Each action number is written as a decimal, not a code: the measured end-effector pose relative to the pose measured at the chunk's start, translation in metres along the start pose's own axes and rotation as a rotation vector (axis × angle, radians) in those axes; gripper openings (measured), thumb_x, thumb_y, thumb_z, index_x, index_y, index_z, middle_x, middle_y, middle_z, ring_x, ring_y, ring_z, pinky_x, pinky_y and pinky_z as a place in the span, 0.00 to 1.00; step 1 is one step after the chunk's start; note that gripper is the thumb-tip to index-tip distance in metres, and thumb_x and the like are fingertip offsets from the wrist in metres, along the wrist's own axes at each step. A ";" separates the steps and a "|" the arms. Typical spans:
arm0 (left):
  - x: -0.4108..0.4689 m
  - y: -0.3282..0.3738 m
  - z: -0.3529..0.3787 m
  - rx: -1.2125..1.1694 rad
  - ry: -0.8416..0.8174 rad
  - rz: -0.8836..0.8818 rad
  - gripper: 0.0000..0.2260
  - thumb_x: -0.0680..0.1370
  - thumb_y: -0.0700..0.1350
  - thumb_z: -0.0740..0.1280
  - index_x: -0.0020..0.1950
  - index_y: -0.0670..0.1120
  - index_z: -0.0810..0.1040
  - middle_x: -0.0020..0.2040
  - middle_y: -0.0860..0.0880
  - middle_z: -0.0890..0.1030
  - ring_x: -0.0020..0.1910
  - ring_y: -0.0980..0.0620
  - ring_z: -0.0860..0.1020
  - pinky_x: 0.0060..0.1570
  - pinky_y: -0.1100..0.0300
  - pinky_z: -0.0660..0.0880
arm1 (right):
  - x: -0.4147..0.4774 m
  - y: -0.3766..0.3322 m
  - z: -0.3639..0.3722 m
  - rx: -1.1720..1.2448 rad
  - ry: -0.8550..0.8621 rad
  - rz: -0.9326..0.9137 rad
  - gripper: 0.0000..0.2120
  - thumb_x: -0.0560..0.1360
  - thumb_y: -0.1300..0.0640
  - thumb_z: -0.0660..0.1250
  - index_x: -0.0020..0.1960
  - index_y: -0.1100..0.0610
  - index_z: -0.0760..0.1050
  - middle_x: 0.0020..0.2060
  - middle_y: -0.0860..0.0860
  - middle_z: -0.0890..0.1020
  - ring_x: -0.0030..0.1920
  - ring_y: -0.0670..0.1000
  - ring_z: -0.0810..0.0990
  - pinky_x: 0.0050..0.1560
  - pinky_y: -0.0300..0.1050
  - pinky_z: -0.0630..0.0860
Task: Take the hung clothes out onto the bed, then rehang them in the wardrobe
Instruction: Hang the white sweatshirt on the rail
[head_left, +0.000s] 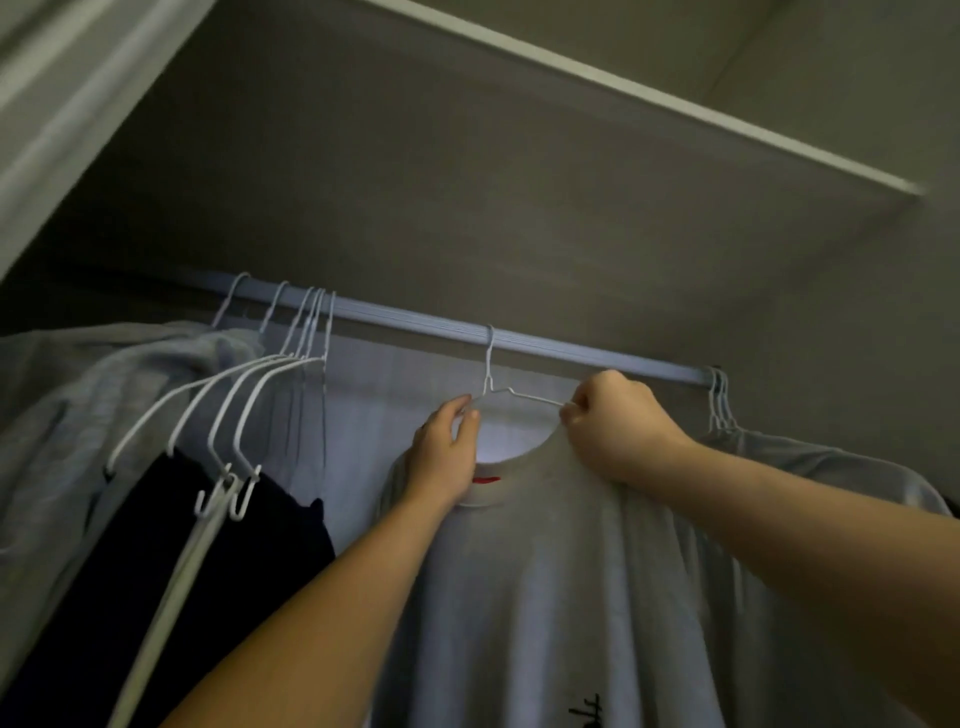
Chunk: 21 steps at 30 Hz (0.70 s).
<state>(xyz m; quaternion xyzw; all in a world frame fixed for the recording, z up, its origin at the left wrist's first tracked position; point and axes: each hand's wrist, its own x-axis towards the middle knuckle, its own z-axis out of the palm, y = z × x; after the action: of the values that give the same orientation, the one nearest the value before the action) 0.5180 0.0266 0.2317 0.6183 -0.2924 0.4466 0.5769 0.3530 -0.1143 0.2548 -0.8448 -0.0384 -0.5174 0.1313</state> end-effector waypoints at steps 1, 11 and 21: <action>-0.001 -0.002 0.000 0.002 -0.004 0.001 0.25 0.75 0.60 0.58 0.68 0.51 0.76 0.67 0.49 0.78 0.66 0.48 0.75 0.67 0.49 0.71 | -0.001 0.001 -0.001 -0.006 -0.006 0.004 0.11 0.78 0.53 0.61 0.46 0.60 0.76 0.45 0.58 0.80 0.46 0.60 0.78 0.44 0.46 0.73; -0.017 0.004 0.008 0.229 -0.057 0.023 0.21 0.82 0.59 0.55 0.76 0.63 0.61 0.77 0.54 0.65 0.74 0.48 0.65 0.74 0.48 0.58 | -0.045 0.005 -0.005 -0.695 -0.010 -0.385 0.36 0.78 0.38 0.55 0.78 0.55 0.48 0.72 0.53 0.62 0.70 0.58 0.64 0.63 0.56 0.66; -0.020 0.019 0.056 0.171 -0.136 -0.059 0.25 0.80 0.65 0.54 0.77 0.63 0.58 0.79 0.55 0.58 0.76 0.47 0.62 0.74 0.44 0.56 | -0.061 0.034 -0.007 -0.749 -0.174 -0.328 0.44 0.76 0.33 0.55 0.79 0.57 0.40 0.79 0.53 0.44 0.78 0.55 0.51 0.72 0.54 0.59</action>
<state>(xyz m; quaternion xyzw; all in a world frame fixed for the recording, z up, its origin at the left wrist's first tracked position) 0.5047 -0.0339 0.2264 0.7023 -0.2734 0.4098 0.5139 0.3259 -0.1442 0.1978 -0.8573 0.0076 -0.4363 -0.2730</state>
